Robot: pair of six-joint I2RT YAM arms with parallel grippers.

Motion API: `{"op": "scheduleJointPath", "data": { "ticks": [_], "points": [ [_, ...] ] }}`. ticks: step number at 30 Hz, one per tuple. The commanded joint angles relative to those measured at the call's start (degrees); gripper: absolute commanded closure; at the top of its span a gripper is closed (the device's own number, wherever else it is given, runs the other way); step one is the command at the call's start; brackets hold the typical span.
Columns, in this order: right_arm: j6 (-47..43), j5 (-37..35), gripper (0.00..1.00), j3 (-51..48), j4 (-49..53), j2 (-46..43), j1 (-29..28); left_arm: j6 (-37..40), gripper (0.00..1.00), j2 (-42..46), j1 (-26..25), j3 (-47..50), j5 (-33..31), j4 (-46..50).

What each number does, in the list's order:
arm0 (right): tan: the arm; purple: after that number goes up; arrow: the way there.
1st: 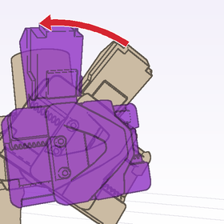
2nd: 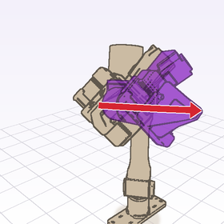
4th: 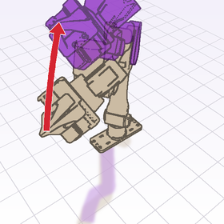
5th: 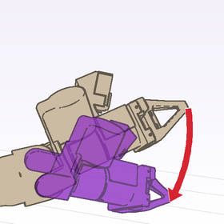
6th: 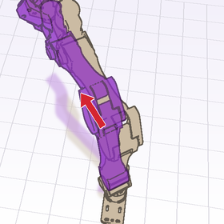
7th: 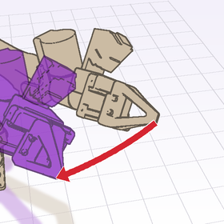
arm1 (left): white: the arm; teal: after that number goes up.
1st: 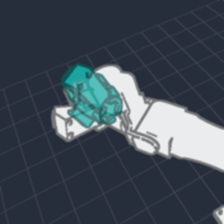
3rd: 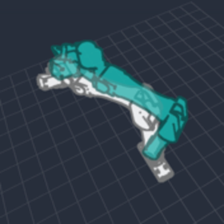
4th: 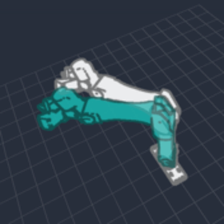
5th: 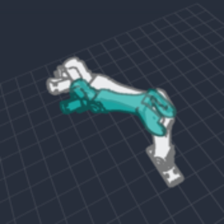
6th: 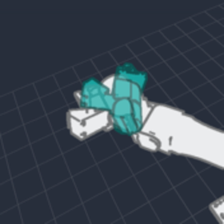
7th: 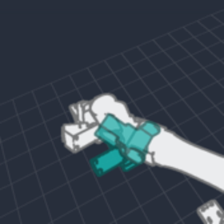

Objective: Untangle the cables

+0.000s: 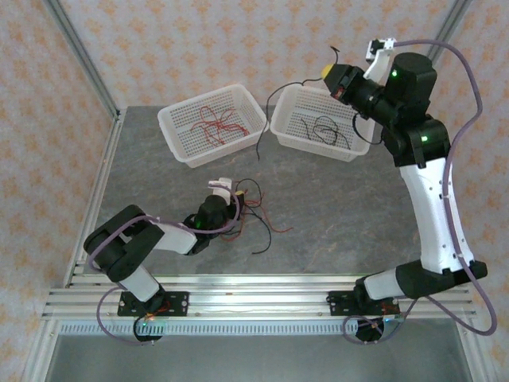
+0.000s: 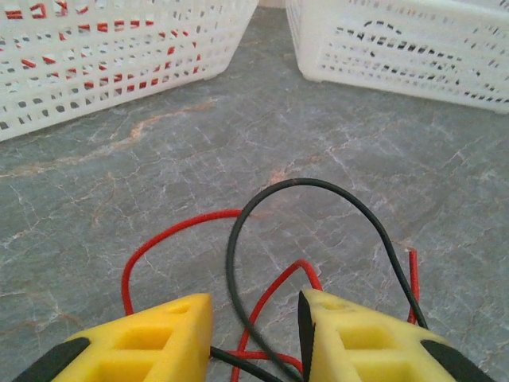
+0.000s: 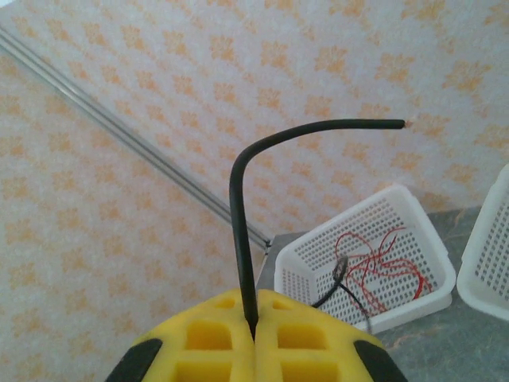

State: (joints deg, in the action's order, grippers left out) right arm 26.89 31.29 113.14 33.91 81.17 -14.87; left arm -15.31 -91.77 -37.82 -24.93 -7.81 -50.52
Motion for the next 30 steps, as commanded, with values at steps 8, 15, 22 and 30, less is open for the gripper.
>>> {"op": "scheduleJointPath", "data": {
  "ticks": [8, 15, 22, 30],
  "points": [
    [-4.4, -0.1, 1.00, 9.0, -0.7, 7.4, 4.7, -2.5, 0.46, 7.4, 0.1, 2.1, 2.2, -0.1],
    [-9.1, -3.8, 1.00, 9.9, -3.8, 12.8, 9.4, -1.2, 0.26, 15.9, -1.2, -1.3, 3.3, 9.6],
    [-14.6, -5.1, 1.00, 9.9, -6.3, 19.3, 10.6, -0.7, 0.23, 25.0, -2.9, -4.9, 0.9, 20.0],
    [-18.5, -8.2, 1.00, 14.0, -7.1, 26.1, 10.7, -1.1, 0.23, 34.5, -4.6, -7.9, -2.2, 30.6]
  ]
}}
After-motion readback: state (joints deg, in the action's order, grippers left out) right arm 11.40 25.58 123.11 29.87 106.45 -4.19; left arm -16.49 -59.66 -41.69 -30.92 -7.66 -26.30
